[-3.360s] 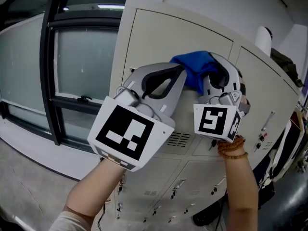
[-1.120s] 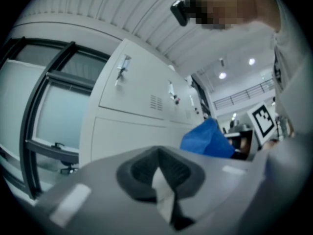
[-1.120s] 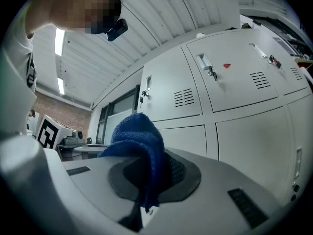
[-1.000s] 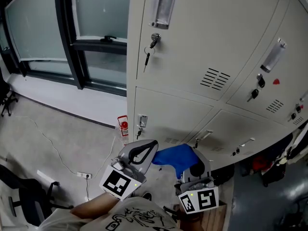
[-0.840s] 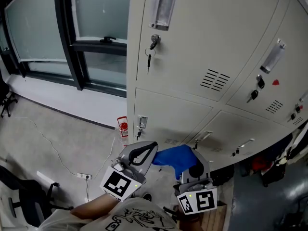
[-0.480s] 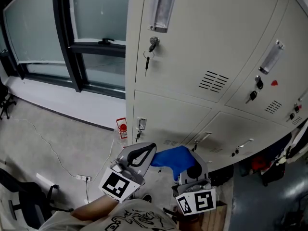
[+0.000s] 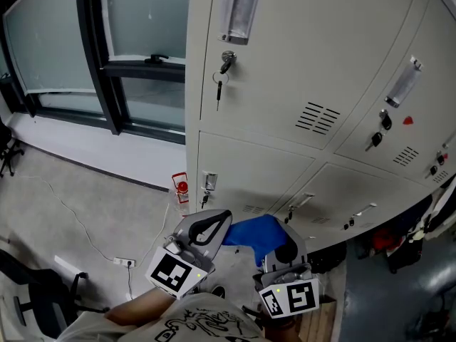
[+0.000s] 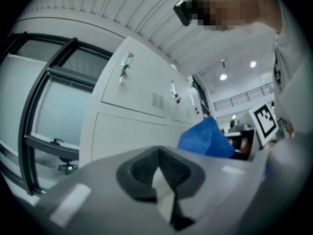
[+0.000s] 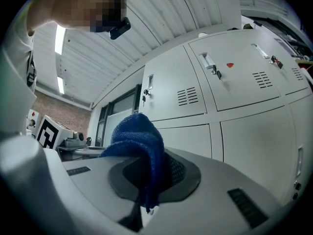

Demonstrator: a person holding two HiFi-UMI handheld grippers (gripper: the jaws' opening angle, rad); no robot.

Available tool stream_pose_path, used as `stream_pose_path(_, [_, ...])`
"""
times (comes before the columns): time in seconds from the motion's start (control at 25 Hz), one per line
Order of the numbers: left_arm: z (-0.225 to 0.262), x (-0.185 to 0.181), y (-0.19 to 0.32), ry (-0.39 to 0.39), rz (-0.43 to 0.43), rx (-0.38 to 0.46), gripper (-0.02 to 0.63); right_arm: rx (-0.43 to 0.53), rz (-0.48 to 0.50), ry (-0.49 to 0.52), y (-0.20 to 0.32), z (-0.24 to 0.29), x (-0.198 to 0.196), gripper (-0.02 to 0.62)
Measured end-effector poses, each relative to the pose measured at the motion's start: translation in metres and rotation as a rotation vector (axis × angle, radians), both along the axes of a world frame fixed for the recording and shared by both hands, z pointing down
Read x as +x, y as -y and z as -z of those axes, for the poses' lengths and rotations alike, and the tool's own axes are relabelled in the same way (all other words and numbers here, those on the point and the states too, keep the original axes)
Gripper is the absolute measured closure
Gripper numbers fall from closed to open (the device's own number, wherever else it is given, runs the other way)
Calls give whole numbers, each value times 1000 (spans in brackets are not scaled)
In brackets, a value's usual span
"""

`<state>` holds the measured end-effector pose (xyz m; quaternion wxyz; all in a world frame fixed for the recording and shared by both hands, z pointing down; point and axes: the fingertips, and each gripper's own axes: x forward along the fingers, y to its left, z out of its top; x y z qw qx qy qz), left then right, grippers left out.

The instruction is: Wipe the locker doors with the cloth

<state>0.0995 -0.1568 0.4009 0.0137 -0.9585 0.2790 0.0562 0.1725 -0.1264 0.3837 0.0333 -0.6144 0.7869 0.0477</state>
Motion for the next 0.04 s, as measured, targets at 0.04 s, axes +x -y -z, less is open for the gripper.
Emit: stream_pose_path(0.04, [0, 0, 0, 0, -1, -2, 603, 1, 0, -1, 0, 0, 0, 568])
